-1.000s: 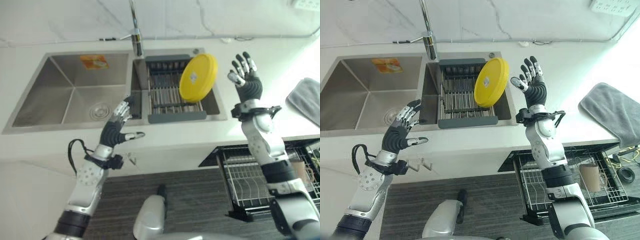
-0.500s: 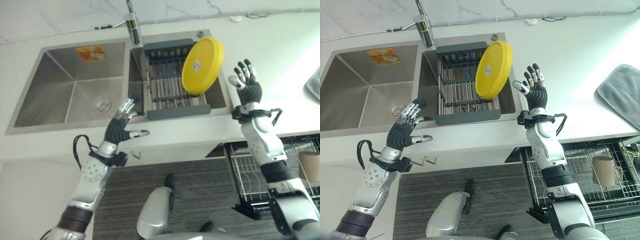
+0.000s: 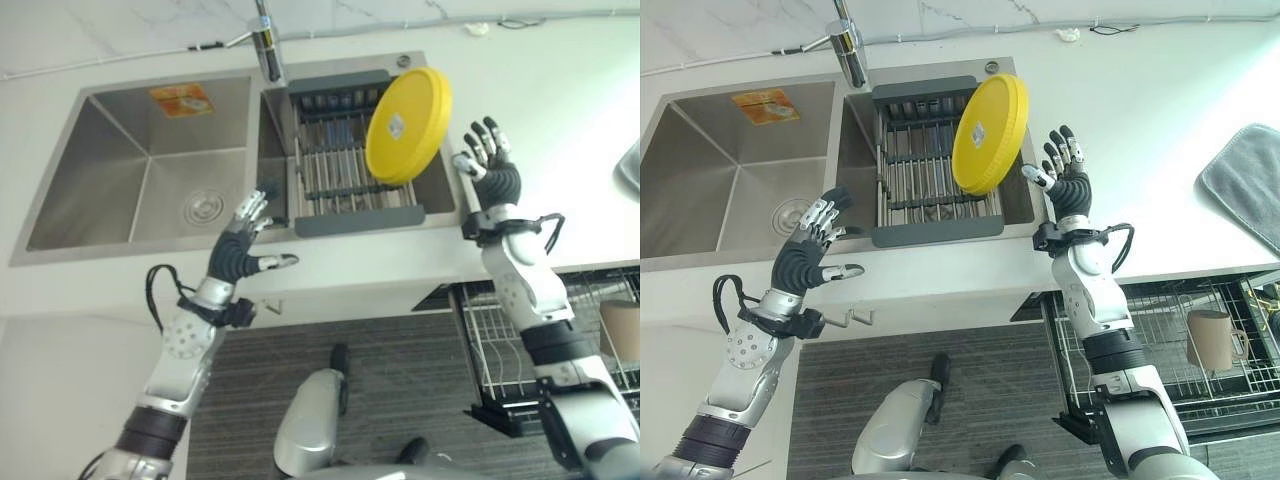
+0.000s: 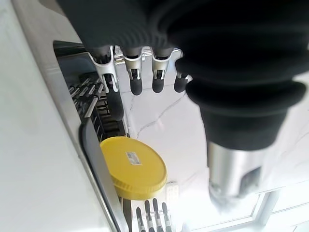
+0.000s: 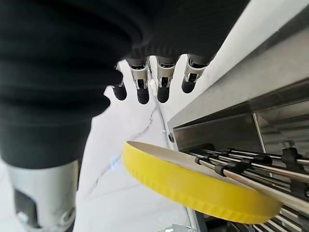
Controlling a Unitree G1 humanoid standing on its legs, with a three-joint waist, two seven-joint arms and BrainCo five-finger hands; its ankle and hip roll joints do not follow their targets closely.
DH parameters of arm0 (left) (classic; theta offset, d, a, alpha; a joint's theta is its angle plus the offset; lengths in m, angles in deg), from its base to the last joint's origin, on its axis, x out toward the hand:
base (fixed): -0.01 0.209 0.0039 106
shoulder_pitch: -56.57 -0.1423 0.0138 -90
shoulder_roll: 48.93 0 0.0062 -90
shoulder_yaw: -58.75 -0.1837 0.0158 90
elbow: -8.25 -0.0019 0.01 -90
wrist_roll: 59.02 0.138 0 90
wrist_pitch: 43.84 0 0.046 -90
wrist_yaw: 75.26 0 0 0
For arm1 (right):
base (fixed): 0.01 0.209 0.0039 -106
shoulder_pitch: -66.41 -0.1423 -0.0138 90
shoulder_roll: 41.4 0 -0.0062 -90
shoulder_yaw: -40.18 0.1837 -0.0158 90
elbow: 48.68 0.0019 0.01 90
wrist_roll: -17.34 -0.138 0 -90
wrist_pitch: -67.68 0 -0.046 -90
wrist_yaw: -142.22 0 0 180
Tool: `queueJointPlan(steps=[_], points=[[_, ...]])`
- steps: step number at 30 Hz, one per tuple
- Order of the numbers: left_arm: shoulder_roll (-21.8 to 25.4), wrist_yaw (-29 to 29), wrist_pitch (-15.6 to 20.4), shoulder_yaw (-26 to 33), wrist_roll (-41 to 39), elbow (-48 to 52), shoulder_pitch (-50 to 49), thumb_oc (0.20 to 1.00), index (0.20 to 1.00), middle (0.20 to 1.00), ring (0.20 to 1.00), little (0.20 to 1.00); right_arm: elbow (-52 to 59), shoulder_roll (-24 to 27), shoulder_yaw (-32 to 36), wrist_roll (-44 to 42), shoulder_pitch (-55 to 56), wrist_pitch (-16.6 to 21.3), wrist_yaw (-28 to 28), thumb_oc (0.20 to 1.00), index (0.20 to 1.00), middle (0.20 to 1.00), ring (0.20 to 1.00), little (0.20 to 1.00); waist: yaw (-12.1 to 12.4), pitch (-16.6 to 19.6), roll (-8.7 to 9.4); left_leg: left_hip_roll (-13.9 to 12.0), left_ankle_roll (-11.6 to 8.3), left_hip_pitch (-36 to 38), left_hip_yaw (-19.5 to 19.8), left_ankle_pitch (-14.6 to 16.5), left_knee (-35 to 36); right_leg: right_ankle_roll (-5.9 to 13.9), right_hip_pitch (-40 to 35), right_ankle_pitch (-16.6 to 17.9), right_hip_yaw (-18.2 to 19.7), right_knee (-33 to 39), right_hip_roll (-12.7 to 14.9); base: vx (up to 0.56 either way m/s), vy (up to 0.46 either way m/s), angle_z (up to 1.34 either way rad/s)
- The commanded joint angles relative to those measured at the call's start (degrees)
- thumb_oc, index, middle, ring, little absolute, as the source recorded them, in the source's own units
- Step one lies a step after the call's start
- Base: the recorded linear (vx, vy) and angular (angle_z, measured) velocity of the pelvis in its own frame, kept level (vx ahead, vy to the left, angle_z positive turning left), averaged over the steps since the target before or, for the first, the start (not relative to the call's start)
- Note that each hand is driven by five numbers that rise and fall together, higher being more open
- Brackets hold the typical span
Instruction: Place the dishes in the dishwasher.
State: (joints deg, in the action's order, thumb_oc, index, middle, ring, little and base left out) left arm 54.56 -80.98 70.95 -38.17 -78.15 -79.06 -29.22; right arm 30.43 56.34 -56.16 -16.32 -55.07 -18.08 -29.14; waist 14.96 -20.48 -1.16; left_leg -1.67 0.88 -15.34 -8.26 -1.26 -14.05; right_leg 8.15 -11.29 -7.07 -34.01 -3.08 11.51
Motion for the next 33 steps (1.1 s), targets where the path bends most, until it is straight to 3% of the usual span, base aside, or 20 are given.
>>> queueJointPlan(steps=[1,17,33], points=[[1.83,-0.05,3.02,-0.50,-1.60,2.87,-1.38,1.000,1.000,1.000,1.000,1.000,3.06,1.42,-1.90,2.66,-3.86,1.82,-1.51,1.000,1.000,1.000,1.000,1.000,1.30,2.44,-0.42,-3.84,-4.52,3.29,-3.38,0.10,5.11,-3.24,3.73,-1.97,0.58,-6.56,0.23,0.00,0.000,0.00],[2.13,-2.34,2.24,-0.44,-2.05,3.26,-2.34,1.000,1.000,1.000,1.000,1.000,3.23,3.84,-3.45,11.43,-5.73,0.05,-2.17,1.000,1.000,1.000,1.000,1.000,2.07,2.01,0.37,-3.82,-4.61,3.08,-2.64,0.28,4.59,-3.43,3.55,-2.46,0.39,-7.21,-0.09,0.00,0.000,0.00],[2.73,-3.64,1.93,-2.19,-3.13,2.08,-0.47,1.000,1.000,1.000,1.000,1.000,-1.23,5.03,-3.28,5.94,-11.06,-1.91,-2.47,1.000,1.000,1.000,1.000,1.000,3.13,1.24,0.99,-3.93,-4.46,2.72,-2.73,1.28,2.64,-3.59,3.30,-2.70,-0.16,-7.94,-0.06,0.00,0.003,0.02]])
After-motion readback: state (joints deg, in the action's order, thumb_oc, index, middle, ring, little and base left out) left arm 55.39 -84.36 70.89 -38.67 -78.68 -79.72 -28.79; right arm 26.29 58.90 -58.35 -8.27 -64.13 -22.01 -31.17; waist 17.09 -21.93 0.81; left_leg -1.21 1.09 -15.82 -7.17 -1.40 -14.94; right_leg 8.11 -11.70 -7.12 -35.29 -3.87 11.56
